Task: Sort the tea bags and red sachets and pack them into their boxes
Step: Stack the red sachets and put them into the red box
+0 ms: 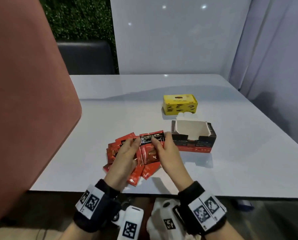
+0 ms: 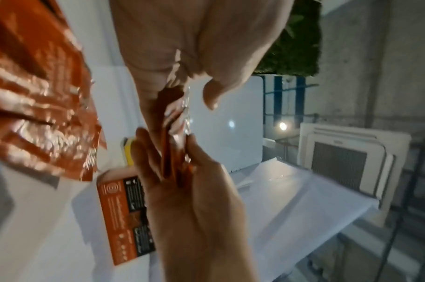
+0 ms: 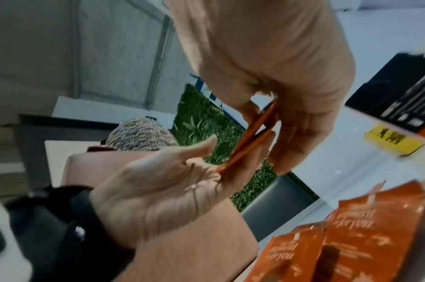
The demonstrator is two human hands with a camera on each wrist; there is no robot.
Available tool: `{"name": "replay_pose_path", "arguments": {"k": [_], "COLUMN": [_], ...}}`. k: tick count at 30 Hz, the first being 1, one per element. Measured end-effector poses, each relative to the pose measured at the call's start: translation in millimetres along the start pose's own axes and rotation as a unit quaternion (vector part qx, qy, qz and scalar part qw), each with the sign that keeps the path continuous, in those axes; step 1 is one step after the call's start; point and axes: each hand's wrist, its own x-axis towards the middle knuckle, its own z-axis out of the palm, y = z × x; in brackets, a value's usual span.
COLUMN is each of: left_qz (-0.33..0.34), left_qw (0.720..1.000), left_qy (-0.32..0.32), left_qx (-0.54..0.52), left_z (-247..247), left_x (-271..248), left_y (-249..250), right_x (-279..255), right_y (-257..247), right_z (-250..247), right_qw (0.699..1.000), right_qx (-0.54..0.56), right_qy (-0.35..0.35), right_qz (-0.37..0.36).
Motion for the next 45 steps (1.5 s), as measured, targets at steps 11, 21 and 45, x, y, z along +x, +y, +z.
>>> {"name": "replay_pose_path", "arguments": {"k": [11, 21, 45], "left_qz": [-0.073, -0.094, -0.205], "left_qw": [0.991, 0.990, 0.933], "left_qy": [0.014, 0.035, -0.081], "left_qx": [-0.110, -0.098, -0.286], "left_z": [-49, -62, -8], "left_x": [6, -5, 32], "left_y": [20, 16, 20], "right_x": [12, -11, 9], "right_y": [-11, 16, 8], "right_z": [40, 54, -7], "right_qw": [0.971, 0.851, 0.856], "right_qx": [-0.143, -0.486, -0.363], "right_qy": [-0.128, -0.163, -0.077], "right_qz": [-0.141, -0.118, -0.360]}}
